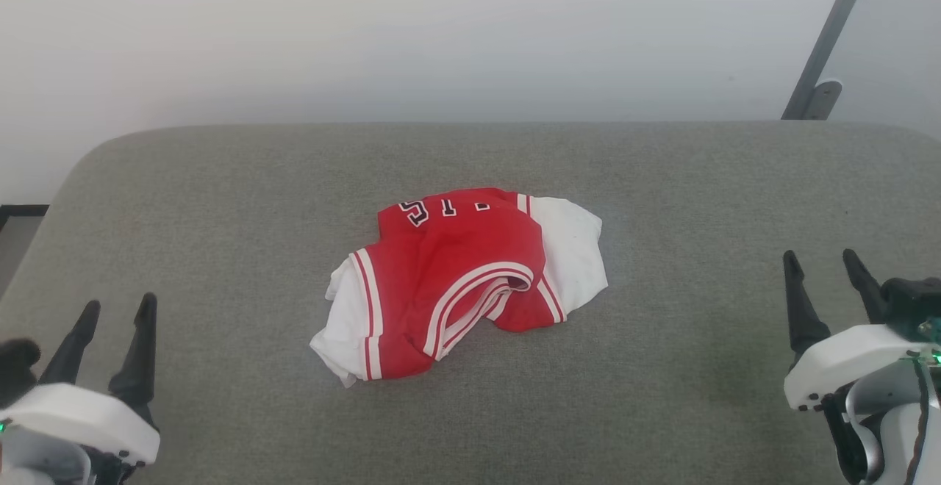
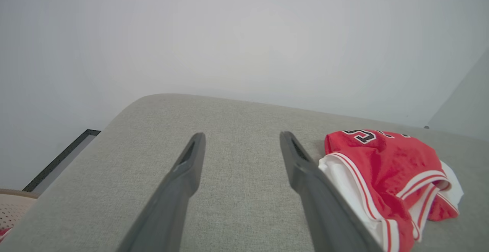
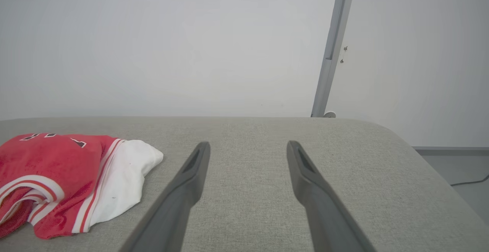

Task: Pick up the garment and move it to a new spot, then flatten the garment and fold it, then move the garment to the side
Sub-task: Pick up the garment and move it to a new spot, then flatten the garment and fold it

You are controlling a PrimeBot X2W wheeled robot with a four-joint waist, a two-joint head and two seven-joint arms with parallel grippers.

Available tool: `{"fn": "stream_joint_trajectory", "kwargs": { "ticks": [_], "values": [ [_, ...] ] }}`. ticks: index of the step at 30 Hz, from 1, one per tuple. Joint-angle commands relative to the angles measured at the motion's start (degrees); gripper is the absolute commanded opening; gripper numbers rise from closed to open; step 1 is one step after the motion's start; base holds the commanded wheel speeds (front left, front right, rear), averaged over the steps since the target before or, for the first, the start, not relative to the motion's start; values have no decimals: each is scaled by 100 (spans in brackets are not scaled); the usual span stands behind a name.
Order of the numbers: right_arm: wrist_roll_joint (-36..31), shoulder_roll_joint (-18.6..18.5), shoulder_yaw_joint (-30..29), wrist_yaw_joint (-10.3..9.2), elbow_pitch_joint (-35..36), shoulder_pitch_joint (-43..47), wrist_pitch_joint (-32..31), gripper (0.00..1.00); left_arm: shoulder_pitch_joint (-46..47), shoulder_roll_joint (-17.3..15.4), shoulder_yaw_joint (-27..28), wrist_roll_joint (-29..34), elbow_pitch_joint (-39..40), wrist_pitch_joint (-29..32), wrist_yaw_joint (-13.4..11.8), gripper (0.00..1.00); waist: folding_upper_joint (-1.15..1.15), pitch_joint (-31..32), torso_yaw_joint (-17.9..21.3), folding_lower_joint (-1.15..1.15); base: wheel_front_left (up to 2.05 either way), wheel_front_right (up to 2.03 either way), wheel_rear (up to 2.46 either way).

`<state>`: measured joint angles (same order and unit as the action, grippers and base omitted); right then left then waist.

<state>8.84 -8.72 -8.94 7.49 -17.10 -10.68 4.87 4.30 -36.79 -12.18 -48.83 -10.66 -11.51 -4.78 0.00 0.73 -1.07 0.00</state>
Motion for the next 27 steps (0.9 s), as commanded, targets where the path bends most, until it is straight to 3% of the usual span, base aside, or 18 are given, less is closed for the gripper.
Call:
{"fn": "stream_joint_trajectory", "kwargs": {
  "ticks": [1, 19, 27],
  "values": [
    [33, 27, 1, 0, 11, 70, 22, 100, -134, 58, 74, -50, 33, -81, 0, 100, 0, 6, -19, 0, 0, 0, 0],
    [66, 1, 135, 0, 164, 52, -187, 100, -271, 157, 147, -111, 109, -183, 48, 100, 0, -40, -349, 0, 0, 0, 0],
    [129, -137, 566, 0, 13, -461, -541, 100, -18, 322, 18, -89, 89, -207, 119, 100, 0, -302, -785, 0, 0, 0, 0]
  ]
}}
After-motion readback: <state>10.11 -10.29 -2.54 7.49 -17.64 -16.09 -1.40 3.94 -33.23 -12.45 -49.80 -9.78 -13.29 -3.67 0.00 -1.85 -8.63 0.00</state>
